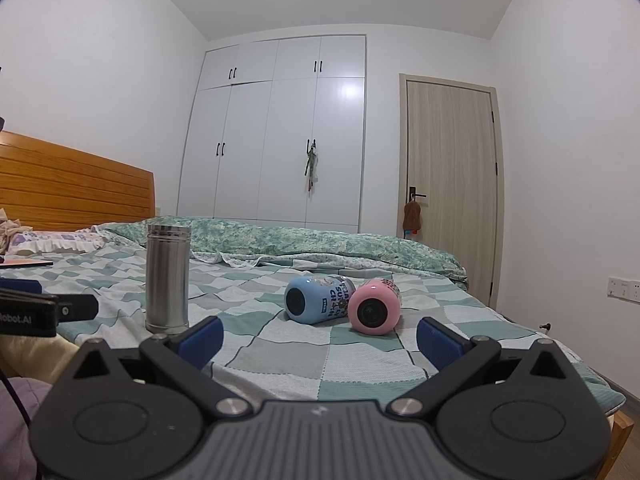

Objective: Flip cup upright

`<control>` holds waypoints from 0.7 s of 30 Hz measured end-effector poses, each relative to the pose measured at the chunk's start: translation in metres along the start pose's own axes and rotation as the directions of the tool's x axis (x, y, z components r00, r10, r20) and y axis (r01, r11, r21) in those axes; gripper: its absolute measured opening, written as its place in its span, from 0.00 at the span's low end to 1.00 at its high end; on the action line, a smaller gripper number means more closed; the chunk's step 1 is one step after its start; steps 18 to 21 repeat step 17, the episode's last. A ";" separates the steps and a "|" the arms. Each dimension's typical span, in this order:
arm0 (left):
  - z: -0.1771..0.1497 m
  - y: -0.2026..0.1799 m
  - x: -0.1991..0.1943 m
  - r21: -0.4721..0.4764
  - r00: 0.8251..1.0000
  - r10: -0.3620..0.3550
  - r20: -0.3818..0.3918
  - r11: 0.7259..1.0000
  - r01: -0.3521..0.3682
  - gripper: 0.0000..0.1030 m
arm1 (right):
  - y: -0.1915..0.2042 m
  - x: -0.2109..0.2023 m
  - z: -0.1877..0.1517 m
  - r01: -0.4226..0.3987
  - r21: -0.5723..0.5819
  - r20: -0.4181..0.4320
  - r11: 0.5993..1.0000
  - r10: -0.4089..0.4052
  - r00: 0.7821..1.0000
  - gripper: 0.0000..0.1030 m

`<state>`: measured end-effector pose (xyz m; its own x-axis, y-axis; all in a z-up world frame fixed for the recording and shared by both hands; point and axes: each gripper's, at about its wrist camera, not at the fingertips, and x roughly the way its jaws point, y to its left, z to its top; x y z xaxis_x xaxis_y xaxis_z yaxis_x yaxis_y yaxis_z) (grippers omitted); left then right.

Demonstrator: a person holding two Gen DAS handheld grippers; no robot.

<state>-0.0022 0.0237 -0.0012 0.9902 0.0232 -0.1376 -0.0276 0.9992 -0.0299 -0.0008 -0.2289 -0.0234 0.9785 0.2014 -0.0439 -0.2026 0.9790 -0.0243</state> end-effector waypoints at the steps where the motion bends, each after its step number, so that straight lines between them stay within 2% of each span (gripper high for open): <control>1: 0.000 0.000 0.000 0.002 1.000 0.000 0.001 1.000 0.000 1.00 | 0.000 0.000 0.000 0.000 0.000 0.000 1.000 0.000 1.000 1.00; 21: 0.000 0.000 -0.001 0.003 1.000 -0.004 0.005 1.000 0.004 1.00 | 0.000 0.000 0.000 0.000 0.000 0.001 1.000 0.000 1.000 1.00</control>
